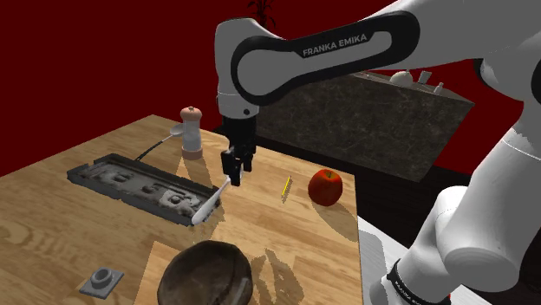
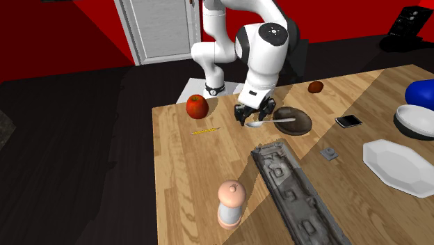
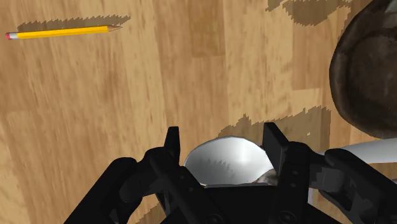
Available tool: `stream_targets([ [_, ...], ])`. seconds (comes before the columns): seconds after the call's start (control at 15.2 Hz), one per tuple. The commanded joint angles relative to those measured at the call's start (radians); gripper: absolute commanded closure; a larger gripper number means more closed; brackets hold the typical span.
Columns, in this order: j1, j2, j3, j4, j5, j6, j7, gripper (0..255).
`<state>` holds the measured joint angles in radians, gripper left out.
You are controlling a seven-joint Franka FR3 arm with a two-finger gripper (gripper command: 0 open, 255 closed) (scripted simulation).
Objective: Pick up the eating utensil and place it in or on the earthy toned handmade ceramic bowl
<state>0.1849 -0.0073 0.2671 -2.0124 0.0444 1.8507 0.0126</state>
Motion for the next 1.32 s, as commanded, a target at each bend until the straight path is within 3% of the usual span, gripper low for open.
stream_targets([
  [0.0, 0.000, -0.006, 0.000, 0.019, 0.001, -0.025, 0.000, 255],
  [0.86, 0.136, -0.128, 0.147, -0.087, 0.096, -0.017, 0.245, 255],
  [1.25, 0.137, -0.103, 0.152, -0.144, 0.091, 0.064, 0.245, 255],
])
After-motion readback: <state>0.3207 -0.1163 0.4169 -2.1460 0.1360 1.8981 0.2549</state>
